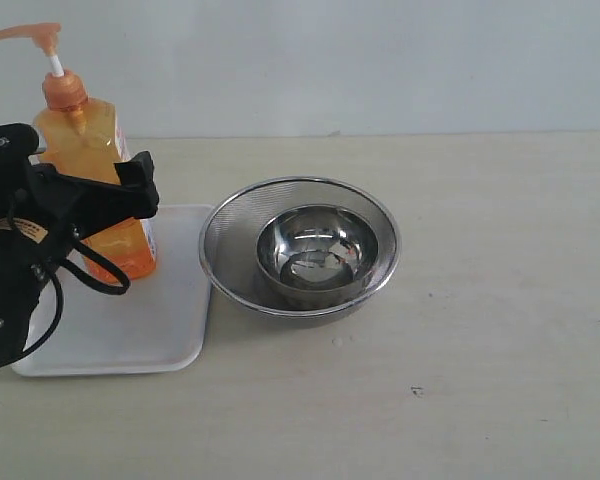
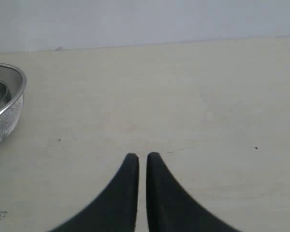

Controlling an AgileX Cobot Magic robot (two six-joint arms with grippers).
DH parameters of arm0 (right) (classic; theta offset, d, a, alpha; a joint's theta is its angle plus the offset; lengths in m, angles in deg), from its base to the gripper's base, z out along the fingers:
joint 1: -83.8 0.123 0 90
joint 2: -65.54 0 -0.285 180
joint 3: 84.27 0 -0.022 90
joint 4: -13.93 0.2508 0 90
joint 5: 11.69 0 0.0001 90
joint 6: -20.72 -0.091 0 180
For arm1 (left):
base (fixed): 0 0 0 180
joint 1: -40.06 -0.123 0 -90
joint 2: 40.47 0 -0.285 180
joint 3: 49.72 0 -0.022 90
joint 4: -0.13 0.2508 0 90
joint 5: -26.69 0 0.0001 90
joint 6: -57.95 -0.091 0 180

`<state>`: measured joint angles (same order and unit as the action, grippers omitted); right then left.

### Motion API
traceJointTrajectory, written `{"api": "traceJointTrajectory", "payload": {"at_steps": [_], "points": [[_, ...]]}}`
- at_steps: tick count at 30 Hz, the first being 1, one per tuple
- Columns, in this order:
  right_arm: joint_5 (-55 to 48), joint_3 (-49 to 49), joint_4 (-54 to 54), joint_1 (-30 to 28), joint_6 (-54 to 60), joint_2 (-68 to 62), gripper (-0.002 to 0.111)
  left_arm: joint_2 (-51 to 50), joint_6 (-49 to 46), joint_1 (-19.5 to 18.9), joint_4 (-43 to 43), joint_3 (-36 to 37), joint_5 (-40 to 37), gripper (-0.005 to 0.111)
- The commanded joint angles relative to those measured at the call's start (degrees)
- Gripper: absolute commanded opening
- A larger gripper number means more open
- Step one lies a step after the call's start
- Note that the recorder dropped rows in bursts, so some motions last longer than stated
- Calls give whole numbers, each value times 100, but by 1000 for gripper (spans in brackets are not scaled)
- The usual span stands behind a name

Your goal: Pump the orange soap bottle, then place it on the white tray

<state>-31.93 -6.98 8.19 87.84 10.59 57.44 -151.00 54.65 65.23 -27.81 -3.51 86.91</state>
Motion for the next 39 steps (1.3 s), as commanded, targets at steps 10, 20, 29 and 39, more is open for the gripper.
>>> {"api": "traceJointTrajectory", "payload": {"at_steps": [10, 20, 29, 39], "points": [[74, -7, -22, -9, 11, 31, 3, -73, -526, -13, -568, -70, 315, 109], [61, -7, -22, -9, 11, 31, 3, -136, -526, -13, -501, -334, 322, 109], [48, -7, -22, -9, 11, 31, 3, -658, -526, -53, -436, -529, 635, 109], [48, -7, -22, -9, 11, 31, 3, -974, -526, -143, -360, -638, 922, 109]]}}
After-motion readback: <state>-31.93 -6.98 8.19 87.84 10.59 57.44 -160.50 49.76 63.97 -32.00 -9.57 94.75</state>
